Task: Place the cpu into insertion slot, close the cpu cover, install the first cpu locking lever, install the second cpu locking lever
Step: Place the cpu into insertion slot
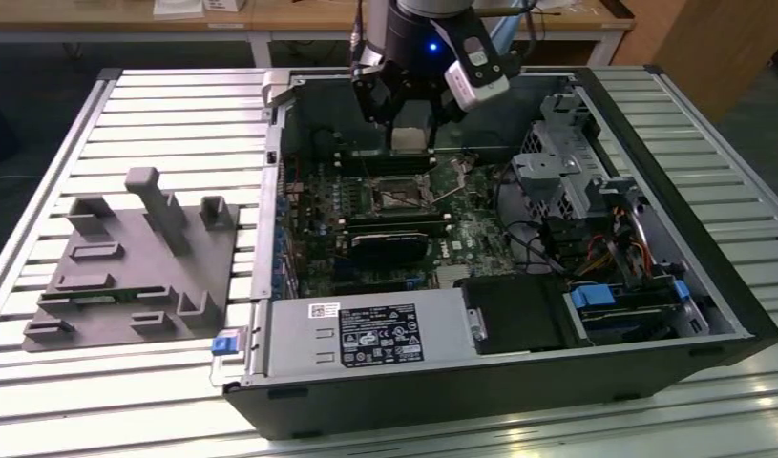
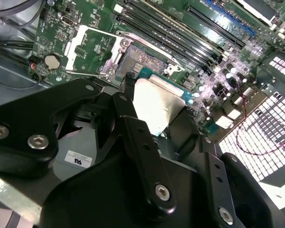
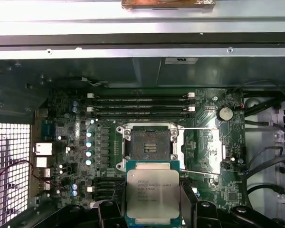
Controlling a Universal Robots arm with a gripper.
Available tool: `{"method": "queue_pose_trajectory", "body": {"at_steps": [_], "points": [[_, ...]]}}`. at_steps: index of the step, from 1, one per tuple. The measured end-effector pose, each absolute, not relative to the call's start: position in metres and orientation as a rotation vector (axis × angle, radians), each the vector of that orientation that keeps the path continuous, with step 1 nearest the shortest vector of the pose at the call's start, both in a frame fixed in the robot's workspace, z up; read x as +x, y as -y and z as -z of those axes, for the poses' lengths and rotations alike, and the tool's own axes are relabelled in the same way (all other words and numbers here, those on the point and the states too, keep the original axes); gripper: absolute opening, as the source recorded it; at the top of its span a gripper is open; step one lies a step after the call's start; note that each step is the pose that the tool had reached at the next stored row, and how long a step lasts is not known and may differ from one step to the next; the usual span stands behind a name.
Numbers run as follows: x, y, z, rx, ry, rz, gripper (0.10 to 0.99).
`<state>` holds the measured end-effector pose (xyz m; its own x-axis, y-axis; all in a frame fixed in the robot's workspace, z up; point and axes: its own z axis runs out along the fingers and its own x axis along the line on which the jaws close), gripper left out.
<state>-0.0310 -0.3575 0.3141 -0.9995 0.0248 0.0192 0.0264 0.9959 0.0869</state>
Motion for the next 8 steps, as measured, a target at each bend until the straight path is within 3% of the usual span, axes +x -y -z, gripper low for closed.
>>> {"method": "queue_pose_trajectory", "body": {"at_steps": [8], "points": [[-0.031, 0.3573, -0.3061, -0.04, 3.12, 0.136, 0.541]]}}
